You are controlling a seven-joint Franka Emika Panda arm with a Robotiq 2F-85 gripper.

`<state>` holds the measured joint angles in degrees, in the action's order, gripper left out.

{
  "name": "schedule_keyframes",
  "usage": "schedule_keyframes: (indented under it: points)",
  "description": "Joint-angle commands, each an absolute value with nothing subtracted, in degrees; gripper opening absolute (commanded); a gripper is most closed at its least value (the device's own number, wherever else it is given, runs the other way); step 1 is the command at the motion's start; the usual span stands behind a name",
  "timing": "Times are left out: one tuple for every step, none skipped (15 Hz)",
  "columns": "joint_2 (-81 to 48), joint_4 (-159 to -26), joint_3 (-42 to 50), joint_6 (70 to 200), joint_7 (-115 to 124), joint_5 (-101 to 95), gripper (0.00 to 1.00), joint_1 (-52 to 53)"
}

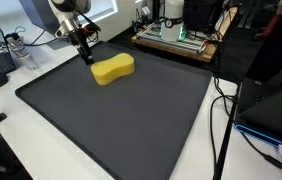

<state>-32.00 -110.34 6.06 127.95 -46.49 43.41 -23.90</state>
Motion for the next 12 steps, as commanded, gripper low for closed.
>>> schedule_keyframes:
  points:
    - [-23.8,-117.9,8.3,132.4,-40.6,39.0,1.0,-20.8]
    - [-21.4,-120.0,8.6,133.0,-38.4,37.1,1.0,-19.9]
    - [-19.2,-122.1,9.1,134.3,-35.5,34.9,1.0,-18.7]
    - [-16.8,-124.2,9.2,135.7,-32.9,32.7,1.0,-17.7]
    - [-14.7,-125.9,9.2,136.6,-29.9,30.2,1.0,-16.8]
    - [-12.5,-127.4,8.8,137.4,-27.7,28.4,1.0,-16.1]
    - [-10.8,-128.5,8.3,138.1,-25.0,26.7,1.0,-15.3]
    - [-9.1,-129.6,7.9,138.8,-21.7,25.2,1.0,-14.1]
    - [-7.6,-130.6,7.9,139.5,-17.6,23.2,1.0,-12.7]
    - [-6.2,-131.5,7.6,140.4,-14.5,21.9,1.0,-11.5]
    - [-5.0,-132.2,7.3,141.5,-10.6,20.1,1.0,-10.1]
    - [-4.2,-132.6,7.0,142.2,-7.0,18.0,1.0,-8.9]
